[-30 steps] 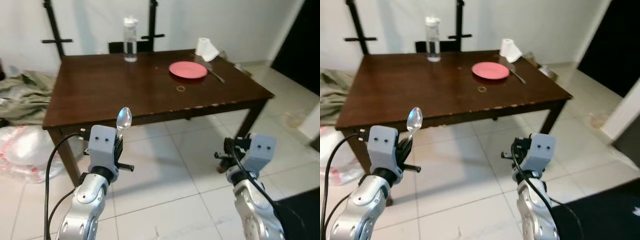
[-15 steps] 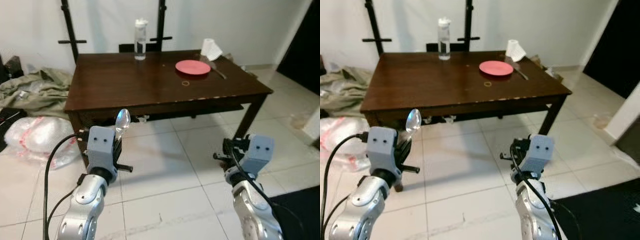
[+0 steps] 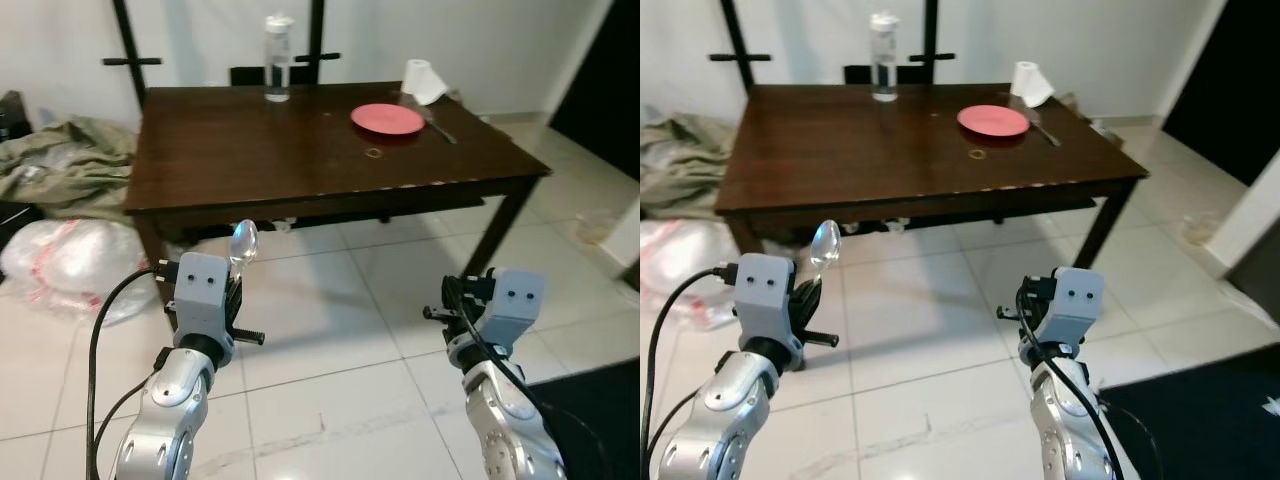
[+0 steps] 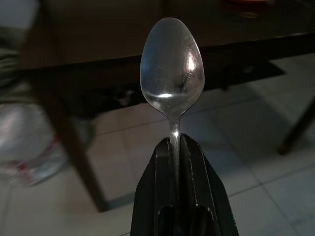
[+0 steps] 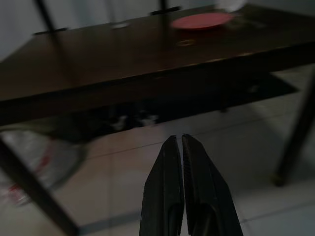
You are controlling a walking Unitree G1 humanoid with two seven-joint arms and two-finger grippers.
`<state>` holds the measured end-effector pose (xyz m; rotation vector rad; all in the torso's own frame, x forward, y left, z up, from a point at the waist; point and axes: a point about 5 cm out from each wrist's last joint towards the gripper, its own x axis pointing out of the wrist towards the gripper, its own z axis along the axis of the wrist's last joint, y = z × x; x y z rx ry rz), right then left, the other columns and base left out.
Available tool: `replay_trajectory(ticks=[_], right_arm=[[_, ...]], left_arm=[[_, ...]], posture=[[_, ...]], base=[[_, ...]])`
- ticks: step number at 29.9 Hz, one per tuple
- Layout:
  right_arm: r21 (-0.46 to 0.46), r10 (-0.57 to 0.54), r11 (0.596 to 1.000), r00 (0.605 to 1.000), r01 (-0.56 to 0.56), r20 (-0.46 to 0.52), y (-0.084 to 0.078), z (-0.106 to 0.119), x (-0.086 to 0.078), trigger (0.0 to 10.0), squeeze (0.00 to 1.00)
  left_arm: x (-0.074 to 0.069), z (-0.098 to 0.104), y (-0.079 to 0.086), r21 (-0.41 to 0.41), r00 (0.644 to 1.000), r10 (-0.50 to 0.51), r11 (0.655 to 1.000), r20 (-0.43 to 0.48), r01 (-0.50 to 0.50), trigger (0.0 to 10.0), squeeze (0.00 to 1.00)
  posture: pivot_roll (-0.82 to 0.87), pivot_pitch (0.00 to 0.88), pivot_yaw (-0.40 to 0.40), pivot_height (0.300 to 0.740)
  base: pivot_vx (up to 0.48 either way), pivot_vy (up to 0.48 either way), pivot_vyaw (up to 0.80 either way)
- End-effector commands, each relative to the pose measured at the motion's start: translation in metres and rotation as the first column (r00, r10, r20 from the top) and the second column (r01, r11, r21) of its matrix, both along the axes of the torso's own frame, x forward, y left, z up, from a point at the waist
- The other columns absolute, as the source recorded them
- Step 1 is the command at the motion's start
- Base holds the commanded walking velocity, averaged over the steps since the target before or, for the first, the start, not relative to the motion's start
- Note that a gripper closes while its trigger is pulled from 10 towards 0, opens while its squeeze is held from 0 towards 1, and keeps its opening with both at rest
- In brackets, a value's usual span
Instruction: Setting the table
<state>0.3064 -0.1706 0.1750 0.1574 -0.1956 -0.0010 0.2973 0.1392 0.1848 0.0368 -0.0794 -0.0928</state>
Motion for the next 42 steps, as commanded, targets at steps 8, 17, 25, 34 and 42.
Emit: replay_trajectory(ticks=[8,17,25,34,42], right_arm=[[0.015,0.038,0.999,0.999,-0.038,0.001,0.0050,-0.0008,-0.0017,10.0,0.00],[0.029,0.054,0.998,0.998,-0.055,0.018,0.0062,0.0012,-0.0029,10.0,0.00],[0.035,0.057,0.998,0.998,-0.057,0.022,0.0069,0.0016,-0.0037,10.0,0.00],[0.039,0.058,0.997,0.998,-0.059,0.020,0.0067,0.0011,-0.0042,10.0,0.00],[0.042,0.058,0.997,0.998,-0.059,0.020,0.0072,0.0011,-0.0044,10.0,0.00]], left_arm=[[0.0000,-0.0077,0.0022,0.019,0.999,0.034,0.999,-0.032,-0.034,10.0,0.00],[0.0003,-0.0092,0.0030,0.028,0.998,0.050,0.998,-0.036,-0.049,10.0,0.00],[0.0008,-0.0093,0.0040,0.033,0.997,0.061,0.998,-0.040,-0.059,10.0,0.00],[0.0015,-0.0105,0.0047,0.039,0.996,0.077,0.996,-0.048,-0.075,10.0,0.00],[0.0031,-0.0102,0.0065,0.045,0.994,0.094,0.995,-0.049,-0.092,10.0,0.00]], posture=[[0.07,0.060,0.028,0.740],[0.07,0.064,0.030,0.740],[0.07,0.067,0.033,0.740],[0.07,0.070,0.036,0.740],[0.07,0.071,0.036,0.740]], base=[[0.000,0.000,0.78],[0.000,0.000,0.78],[0.000,0.000,0.78],[0.000,0.000,0.78],[0.000,0.000,0.78]])
